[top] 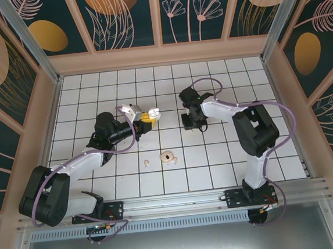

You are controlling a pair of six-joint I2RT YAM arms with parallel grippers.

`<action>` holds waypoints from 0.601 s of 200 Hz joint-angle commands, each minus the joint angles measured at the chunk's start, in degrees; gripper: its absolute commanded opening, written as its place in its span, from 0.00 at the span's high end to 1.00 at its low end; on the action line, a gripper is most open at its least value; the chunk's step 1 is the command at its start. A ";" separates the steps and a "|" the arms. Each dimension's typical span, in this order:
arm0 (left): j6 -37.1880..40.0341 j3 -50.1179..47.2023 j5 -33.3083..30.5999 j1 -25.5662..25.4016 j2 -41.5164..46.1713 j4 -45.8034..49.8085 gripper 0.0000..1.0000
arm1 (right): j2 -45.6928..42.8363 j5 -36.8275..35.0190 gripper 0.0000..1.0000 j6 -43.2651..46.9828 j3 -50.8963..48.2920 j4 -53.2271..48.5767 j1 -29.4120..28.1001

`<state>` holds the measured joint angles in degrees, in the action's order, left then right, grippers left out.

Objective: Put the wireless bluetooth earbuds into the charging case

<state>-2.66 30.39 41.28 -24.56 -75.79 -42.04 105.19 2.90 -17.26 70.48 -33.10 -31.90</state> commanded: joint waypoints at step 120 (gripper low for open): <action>-5.59 -0.83 -0.06 -0.41 -4.80 -19.34 0.86 | -29.69 5.45 0.77 -4.29 -11.33 41.58 -7.23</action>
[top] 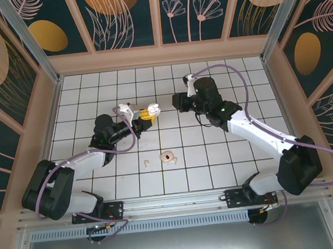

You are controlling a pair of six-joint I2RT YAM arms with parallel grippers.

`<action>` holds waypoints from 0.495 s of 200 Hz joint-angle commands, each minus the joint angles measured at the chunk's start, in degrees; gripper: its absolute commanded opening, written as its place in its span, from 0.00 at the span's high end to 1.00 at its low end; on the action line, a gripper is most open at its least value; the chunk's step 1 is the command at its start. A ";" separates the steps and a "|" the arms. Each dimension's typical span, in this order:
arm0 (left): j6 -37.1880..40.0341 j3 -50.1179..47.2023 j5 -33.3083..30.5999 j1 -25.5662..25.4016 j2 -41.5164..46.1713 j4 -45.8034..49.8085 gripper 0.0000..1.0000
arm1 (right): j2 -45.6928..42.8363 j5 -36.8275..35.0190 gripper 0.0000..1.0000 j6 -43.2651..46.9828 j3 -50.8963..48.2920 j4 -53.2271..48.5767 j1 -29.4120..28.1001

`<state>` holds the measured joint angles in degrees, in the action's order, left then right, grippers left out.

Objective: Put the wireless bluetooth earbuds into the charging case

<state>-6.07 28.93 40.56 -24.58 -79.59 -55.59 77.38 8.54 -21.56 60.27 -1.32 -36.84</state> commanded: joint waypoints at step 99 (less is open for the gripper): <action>-4.08 1.04 -0.08 -0.45 -0.39 -7.45 0.86 | 2.24 4.42 0.77 0.47 -0.66 19.50 -6.97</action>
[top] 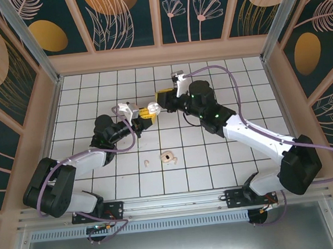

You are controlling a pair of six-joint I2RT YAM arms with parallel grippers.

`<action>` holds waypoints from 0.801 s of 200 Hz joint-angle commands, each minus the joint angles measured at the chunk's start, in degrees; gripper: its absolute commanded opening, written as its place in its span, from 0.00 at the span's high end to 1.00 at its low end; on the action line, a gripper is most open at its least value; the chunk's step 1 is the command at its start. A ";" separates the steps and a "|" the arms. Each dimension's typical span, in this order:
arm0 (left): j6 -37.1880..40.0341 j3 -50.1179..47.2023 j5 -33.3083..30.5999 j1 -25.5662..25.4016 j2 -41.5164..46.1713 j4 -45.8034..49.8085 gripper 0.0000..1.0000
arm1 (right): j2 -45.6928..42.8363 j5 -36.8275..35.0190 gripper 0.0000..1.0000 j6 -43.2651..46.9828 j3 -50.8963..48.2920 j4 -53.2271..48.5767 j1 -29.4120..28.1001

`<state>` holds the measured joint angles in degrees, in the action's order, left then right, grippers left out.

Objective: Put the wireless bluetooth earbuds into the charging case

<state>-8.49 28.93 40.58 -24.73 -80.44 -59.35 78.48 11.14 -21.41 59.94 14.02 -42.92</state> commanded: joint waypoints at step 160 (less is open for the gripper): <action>-4.92 1.04 -2.38 -0.21 0.79 -7.86 0.86 | 1.41 3.81 0.76 0.14 -3.25 5.09 -2.44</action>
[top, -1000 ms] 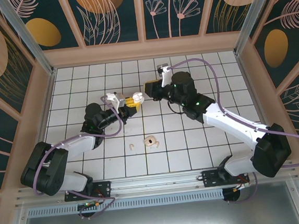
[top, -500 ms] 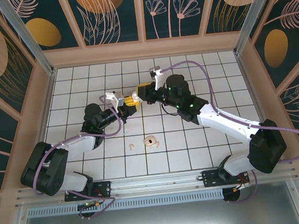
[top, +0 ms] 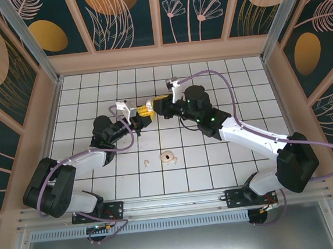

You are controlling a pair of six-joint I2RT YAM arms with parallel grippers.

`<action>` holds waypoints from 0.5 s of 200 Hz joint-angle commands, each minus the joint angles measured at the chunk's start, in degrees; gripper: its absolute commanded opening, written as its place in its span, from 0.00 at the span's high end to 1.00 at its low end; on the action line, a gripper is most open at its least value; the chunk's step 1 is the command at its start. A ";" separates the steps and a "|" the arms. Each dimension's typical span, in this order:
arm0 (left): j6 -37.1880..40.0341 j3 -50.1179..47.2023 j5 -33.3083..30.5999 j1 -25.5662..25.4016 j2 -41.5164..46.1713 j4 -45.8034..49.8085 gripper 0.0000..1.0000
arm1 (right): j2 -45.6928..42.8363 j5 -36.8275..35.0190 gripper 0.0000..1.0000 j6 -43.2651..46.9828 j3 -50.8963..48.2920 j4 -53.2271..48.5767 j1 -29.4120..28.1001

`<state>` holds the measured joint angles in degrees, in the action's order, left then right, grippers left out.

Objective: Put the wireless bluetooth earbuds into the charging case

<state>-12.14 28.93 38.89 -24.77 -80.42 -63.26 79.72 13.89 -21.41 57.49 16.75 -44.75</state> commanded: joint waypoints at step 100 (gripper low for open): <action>-2.12 0.99 -1.10 -0.19 1.49 -5.64 0.85 | 0.60 -0.17 0.76 1.09 -2.21 0.42 -0.69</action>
<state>-13.43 28.93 38.28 -24.77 -80.42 -64.36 79.72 14.02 -21.37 56.60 18.26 -44.91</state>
